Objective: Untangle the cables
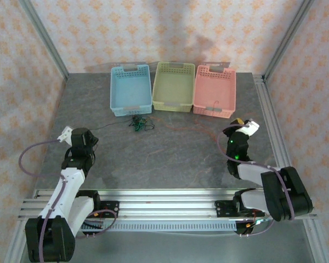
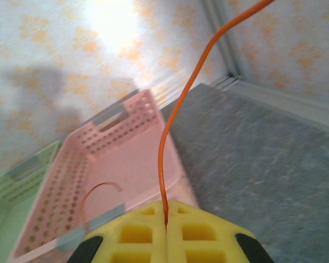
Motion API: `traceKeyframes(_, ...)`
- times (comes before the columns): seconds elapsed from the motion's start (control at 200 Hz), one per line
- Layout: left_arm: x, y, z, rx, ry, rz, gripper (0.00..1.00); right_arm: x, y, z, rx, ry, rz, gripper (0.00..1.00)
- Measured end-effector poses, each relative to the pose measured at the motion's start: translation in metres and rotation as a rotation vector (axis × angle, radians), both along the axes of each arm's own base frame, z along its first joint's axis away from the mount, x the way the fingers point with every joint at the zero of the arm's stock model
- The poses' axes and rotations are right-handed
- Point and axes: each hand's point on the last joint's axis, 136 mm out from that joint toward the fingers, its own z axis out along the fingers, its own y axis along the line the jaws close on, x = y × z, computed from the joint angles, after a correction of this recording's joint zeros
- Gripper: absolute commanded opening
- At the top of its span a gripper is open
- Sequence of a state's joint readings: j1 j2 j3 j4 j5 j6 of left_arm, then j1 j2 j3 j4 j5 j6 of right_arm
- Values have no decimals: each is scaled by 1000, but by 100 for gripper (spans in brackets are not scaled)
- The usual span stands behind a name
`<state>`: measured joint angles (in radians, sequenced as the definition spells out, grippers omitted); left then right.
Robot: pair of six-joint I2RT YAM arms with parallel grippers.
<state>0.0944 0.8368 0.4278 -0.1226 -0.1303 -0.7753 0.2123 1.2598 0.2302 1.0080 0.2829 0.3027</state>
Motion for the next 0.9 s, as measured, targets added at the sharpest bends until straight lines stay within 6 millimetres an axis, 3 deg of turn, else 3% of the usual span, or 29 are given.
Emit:
traceKeyframes(0.04,1,-2,1,-2,-4,-13,5,3,7,-1,5,-4,39,0)
traceKeyframes(0.095,1,-4,3,-1,-8,-32,33,6,15,-3,11,-1,88,0)
traceKeyframes(0.165,3,-8,3,-7,-10,-55,59,8,26,-6,20,-1,148,0)
traceKeyframes(0.26,5,-13,8,-11,-8,-92,73,10,35,-4,27,-12,197,0)
traceKeyframes(0.45,11,-24,47,10,-39,-152,76,14,38,-7,30,-25,215,0)
traceKeyframes(0.591,21,-60,85,63,-84,-290,75,16,39,-6,31,-40,215,0)
traceKeyframes(0.696,32,-109,103,134,-78,-467,75,16,39,-3,32,-52,215,0)
traceKeyframes(0.791,52,-167,108,209,-14,-663,74,16,39,-4,32,-50,215,0)
traceKeyframes(0.901,89,-245,94,316,112,-891,69,16,39,-7,31,-42,215,0)
